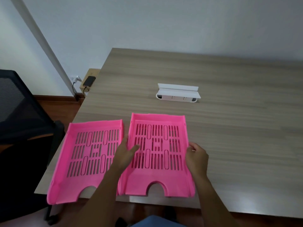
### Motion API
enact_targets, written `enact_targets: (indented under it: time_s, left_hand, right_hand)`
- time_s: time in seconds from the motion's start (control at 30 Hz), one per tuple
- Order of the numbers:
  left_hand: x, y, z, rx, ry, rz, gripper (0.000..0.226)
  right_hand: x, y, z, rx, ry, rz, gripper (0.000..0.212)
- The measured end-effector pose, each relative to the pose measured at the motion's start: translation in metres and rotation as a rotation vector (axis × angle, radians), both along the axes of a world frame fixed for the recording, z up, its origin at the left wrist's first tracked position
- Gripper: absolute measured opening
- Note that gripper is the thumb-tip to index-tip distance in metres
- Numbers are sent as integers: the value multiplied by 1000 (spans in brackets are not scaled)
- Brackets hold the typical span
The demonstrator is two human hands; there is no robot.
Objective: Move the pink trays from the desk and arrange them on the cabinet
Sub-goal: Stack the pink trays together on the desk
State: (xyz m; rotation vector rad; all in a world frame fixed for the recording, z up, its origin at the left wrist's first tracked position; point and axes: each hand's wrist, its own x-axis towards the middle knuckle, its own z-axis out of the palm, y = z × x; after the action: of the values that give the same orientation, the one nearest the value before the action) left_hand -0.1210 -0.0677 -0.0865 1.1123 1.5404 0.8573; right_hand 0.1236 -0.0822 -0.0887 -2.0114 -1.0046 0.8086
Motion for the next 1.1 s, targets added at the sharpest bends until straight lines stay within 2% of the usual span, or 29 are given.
enact_targets:
  time_s: [0.1,0.37,0.5,0.63,0.73,0.9,1.1]
  left_hand:
    - [1,-2,-3,-13,-3,11,70]
    - [-4,1,-28,7,31,-59,97]
    - [-2,1,-20,23,26,-60,80]
    - [-22,4,-30,41,21,-36,83]
    - [-35,-3,-10,60,60,28,71]
    - [-83,-18,-6,118,143,100,59]
    - [-149,-49,-10,87,207,215,54]
  right_hand:
    - [0,-2,-1,7,-3,-30,33]
    - [-7,-10,-12,-6,13,4,32]
    - [-15,-8,-7,40,-91,35,31]
    - [-23,1,-1,67,-98,34,37]
    - [-38,8,5,98,-107,64,43]
    - [-95,12,9,140,-55,189,45]
    - [-180,5,8,168,-38,425,45]
